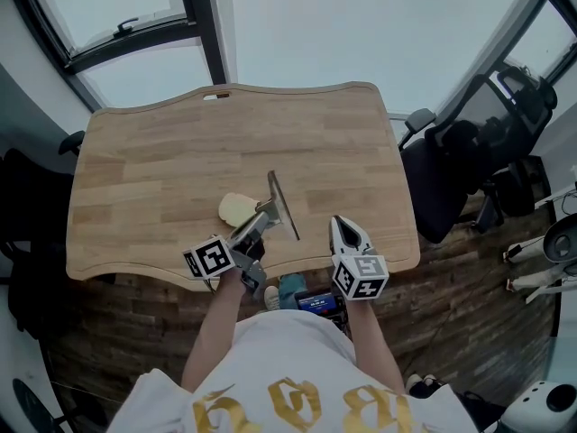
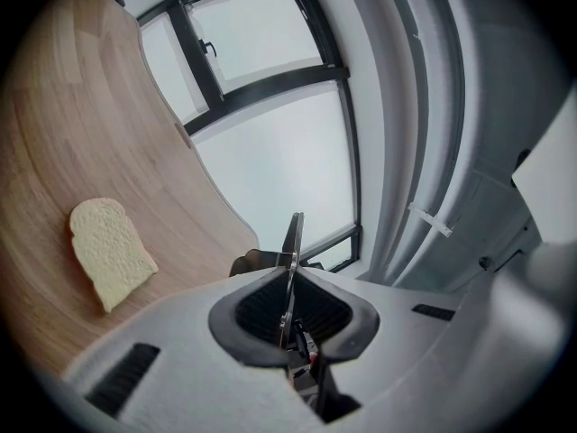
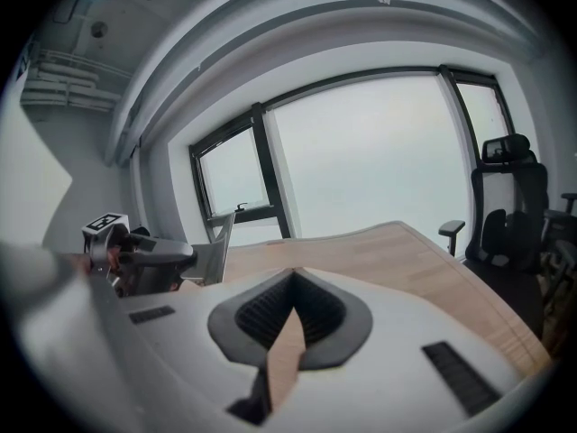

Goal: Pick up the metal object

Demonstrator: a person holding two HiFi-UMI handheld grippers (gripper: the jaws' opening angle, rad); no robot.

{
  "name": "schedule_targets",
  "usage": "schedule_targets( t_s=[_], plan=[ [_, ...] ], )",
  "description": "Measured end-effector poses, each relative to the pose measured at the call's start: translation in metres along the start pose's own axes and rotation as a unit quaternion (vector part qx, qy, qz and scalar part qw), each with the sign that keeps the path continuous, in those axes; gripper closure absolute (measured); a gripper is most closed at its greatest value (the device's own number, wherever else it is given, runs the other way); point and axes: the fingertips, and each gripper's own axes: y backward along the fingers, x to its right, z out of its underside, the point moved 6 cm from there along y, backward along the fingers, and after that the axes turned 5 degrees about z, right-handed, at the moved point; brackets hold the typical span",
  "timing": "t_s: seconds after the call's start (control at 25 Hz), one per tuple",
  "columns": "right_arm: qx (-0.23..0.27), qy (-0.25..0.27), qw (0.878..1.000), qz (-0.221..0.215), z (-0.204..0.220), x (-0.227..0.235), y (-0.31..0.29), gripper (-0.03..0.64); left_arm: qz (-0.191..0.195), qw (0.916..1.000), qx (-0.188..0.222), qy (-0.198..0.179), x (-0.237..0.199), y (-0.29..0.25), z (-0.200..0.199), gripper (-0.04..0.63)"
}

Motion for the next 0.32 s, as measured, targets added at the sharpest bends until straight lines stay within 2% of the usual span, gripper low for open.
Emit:
schedule_targets(
  t_s=[0.32],
  plan=[
    [-0.006,-0.001,1.0,0.007,0.0048,0.002,0.0033,0.606,0.002,1.0,0.001,0.008,-0.0033,0.0015,-0.0001,0.555]
  ],
)
